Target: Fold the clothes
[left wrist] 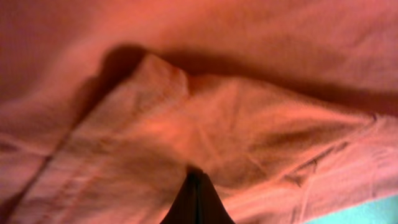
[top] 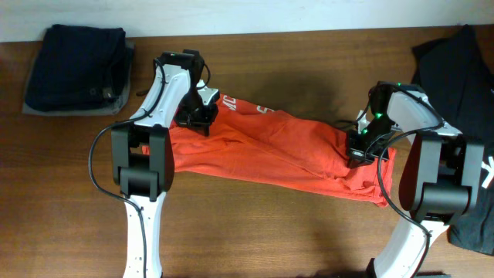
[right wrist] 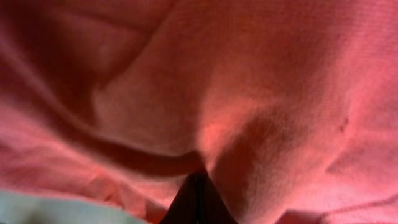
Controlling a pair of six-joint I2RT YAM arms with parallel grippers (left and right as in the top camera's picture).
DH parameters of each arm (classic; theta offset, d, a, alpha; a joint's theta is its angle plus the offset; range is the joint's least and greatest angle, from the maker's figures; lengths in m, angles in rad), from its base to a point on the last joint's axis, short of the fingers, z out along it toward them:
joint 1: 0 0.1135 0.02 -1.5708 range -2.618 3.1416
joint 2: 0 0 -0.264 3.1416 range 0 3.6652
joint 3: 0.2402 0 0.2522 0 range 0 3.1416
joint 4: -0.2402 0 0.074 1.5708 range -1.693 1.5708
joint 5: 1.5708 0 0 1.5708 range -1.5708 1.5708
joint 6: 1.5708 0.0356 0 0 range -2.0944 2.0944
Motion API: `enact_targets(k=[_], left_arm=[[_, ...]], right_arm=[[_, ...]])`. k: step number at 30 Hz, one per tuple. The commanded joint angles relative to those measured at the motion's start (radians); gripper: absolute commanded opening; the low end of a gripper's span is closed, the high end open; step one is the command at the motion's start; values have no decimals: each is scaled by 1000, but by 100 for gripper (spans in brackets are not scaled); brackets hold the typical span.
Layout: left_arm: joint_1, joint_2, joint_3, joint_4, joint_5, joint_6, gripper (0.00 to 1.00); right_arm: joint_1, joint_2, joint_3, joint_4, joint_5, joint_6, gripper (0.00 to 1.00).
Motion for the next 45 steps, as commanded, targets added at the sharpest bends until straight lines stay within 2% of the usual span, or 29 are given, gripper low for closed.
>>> enact_targets(k=[1,11,16,19,21,30,33,34,36,42,45], left_arm=[[36,-21,-6,25,-76,-41,1],[178,-21,-6,40,-96,-39,1],[218,-21,-6,47,-51,13,1],[231,-21,-8,55,-59,7,1],[246,-21,-8,63,-106,-55,1],[279,-29,26,60,-106,-60,1],[275,-54,74,32,-69,-63,0],[253,-94,111,9,51,-19,0],[227,-121,111,-6,140,23,0],[100,-126,88,-32,158,25,1],[42,-120,72,-1,144,24,1]], right_arm=[[8,-19,-48,43,87,90,4],[-26,-19,-113,139,149,119,7],[-77,-19,-113,169,149,118,8],[-97,-19,-113,169,164,117,8],[-110,-19,-113,176,180,117,8],[-113,-19,-105,271,177,53,14],[-113,-19,-79,323,172,53,15],[-114,-19,-37,324,175,59,14],[-114,-19,6,290,174,82,14],[-113,-19,131,187,92,56,14],[-114,-19,150,175,87,53,19]])
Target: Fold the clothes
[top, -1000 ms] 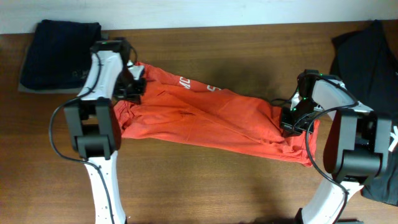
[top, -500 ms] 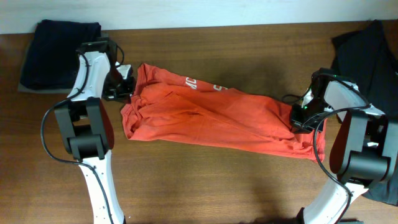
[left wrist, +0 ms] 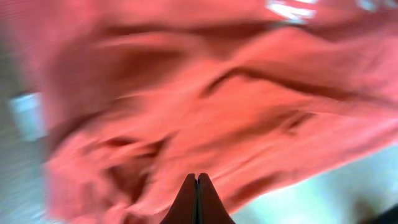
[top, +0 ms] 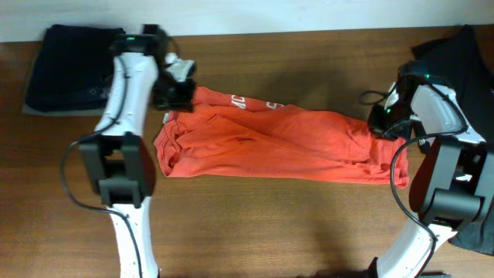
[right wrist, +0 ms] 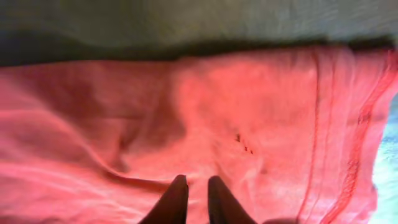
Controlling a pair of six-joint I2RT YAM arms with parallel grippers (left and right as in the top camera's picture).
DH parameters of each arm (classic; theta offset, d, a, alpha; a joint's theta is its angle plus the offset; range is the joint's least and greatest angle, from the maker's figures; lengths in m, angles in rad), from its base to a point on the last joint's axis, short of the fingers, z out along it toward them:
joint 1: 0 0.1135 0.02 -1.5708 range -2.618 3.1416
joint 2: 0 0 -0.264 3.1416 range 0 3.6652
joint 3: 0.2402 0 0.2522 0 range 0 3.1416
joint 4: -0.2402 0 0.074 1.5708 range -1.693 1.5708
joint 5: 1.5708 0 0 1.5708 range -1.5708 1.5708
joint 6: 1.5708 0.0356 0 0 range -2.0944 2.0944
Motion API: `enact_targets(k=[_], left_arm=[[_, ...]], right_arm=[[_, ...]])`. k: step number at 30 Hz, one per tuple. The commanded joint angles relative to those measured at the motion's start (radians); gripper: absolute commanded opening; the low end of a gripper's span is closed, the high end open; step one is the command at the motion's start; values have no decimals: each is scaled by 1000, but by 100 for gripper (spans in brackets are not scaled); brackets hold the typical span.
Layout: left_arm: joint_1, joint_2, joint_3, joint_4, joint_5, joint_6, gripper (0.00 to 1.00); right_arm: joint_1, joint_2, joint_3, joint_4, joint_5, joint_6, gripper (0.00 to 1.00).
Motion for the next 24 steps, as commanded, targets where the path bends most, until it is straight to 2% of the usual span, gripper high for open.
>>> enact_targets(k=[1,2,3,10,11,12,13,18,23,24], left_arm=[[-78,-5,-28,38,25,14,0],[-102,-5,-49,63,-8,-20,0],[-110,-5,-64,77,-38,-47,1],[-115,-5,-202,212,-68,-72,1],[-115,-5,-220,233,-68,-72,0],[-115,-5,-236,256,-68,-72,1],[-115,-5,-255,283,-69,-72,1],[-111,-2,-324,371,-74,-84,0],[-88,2,-367,375,-82,-96,1],[-80,2,-372,375,-82,-96,0]], right_arm=[[-9,7,36,-16,-28,-10,20],[-15,7,37,-33,-28,-10,28],[-19,7,37,-42,-27,-10,30],[-63,7,37,-71,-5,-10,34],[-69,7,37,-71,-5,-10,50],[-76,7,37,-69,-5,-11,72],[-81,7,37,-67,-5,-15,77],[-99,7,36,-62,-5,-42,76],[-99,7,15,-39,-6,-53,62],[-99,7,8,-30,-7,-53,57]])
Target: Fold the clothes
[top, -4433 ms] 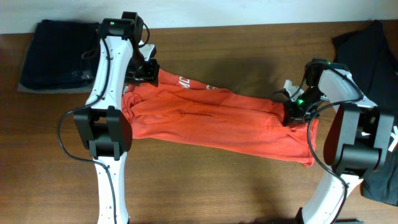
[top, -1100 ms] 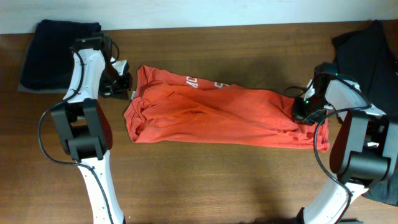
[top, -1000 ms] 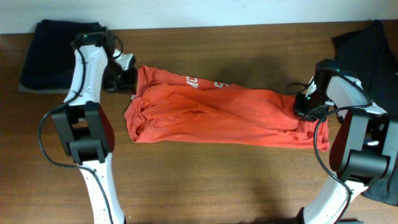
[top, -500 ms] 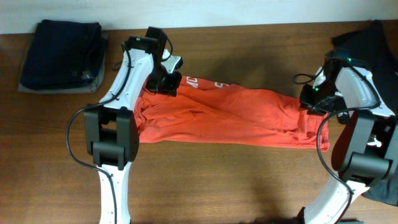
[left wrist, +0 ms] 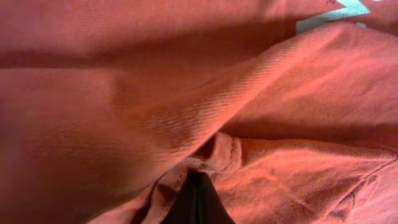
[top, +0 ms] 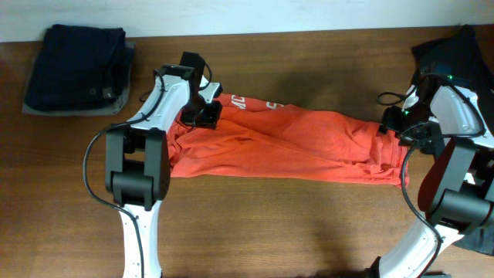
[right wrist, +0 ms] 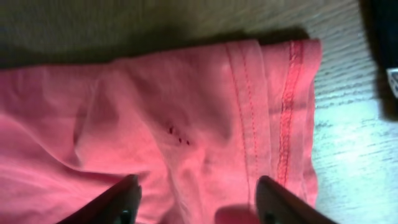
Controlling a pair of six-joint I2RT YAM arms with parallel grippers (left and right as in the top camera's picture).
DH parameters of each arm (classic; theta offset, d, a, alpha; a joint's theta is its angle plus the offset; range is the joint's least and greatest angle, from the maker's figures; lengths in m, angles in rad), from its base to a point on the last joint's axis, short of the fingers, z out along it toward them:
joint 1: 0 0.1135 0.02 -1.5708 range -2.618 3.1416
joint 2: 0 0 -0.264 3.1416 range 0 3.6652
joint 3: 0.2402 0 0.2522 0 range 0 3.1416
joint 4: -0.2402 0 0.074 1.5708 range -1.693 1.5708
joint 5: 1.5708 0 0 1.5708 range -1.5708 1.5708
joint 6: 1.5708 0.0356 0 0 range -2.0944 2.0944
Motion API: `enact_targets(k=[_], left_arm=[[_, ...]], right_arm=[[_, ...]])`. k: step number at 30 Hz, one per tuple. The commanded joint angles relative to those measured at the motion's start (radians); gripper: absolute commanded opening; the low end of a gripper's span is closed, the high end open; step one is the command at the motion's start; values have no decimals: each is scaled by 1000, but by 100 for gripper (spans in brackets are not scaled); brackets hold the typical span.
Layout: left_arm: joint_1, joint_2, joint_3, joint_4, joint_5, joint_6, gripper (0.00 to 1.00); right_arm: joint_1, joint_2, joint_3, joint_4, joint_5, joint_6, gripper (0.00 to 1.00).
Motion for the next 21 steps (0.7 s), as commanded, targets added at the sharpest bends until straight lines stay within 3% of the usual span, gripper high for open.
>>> enact_targets(k=[1,3,7,21], left_arm=[[38,2,-40,-2,-19,-15,1],[55,2,-43,1,-19,-15,0],[104,2,-43,0,-19,-15,0],[197,5,-43,-14,-18,-18,0]], right_arm=[[-2,9,-18,21,5,-6,47],[-2,13,-31,39,5,-5,23],[-2,19,-58,64,5,-5,4],[-2,48,-159,234,2,-5,4]])
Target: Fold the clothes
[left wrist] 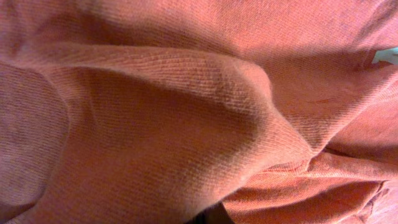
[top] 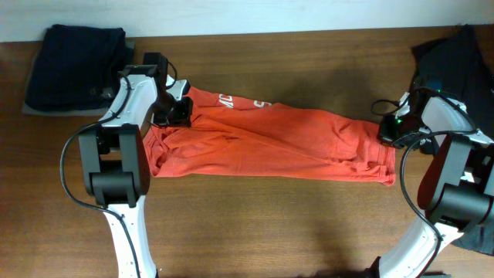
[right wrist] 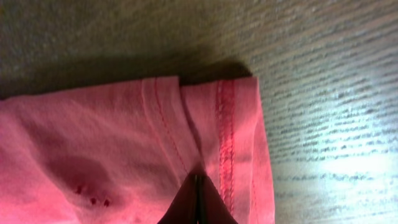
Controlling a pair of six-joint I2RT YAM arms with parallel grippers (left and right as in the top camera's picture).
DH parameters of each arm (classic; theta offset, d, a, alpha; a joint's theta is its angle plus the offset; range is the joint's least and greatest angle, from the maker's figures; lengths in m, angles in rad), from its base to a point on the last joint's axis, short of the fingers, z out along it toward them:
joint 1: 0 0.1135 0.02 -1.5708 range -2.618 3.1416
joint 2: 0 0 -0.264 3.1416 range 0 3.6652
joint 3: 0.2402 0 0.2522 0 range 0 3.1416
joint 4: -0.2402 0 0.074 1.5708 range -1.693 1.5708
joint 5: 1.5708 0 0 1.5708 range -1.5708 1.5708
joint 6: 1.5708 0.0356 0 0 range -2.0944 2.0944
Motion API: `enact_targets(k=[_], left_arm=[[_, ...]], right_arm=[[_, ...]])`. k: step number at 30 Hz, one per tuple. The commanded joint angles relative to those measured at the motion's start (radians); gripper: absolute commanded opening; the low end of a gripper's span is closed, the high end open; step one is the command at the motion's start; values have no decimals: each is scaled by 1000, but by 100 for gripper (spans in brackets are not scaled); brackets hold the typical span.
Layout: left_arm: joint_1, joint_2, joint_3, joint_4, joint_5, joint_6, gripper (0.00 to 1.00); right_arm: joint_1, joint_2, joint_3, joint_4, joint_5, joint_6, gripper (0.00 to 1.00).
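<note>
An orange shirt (top: 270, 143) lies stretched left to right across the wooden table (top: 270, 224), white lettering near its upper left. My left gripper (top: 176, 113) is buried in the shirt's upper left part. In the left wrist view cloth (left wrist: 155, 112) fills the frame and only a dark fingertip stub (left wrist: 205, 219) shows, shut in a fold. My right gripper (top: 388, 131) is at the shirt's right end. In the right wrist view it is (right wrist: 198, 190) shut on the cloth just beside the stitched hem (right wrist: 227, 124).
A folded dark garment (top: 73, 66) rests on a grey pad at the back left. Another dark garment (top: 463, 69) lies at the right edge, close behind my right arm. The wall edge runs along the back of the table.
My left gripper now sits further left, and the shirt's left end has shifted left with it. My right gripper, then wide open over the right hem, is now shut on the cloth there.
At first both grippers were shut on the bunched shirt. Then the left one was out at the far left corner and the right jaws stood slightly apart at the right end, the shirt longer. Later the right was wide open; now both grip and the shirt lies stretched.
</note>
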Motion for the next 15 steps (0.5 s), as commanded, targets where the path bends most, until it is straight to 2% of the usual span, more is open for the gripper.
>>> enact_targets(k=[1,7,11,15], left_arm=[[29,6,-25,-14,-52,-6,1],[35,6,-25,-25,-69,-8,1],[50,6,-25,-31,-159,-45,0],[72,6,-25,-37,-158,-44,1]], right_arm=[[-2,37,-18,25,1,-4,4],[-3,60,-17,73,41,-3,4],[-3,60,-11,82,118,-3,4],[-3,60,30,77,142,-3,4]])
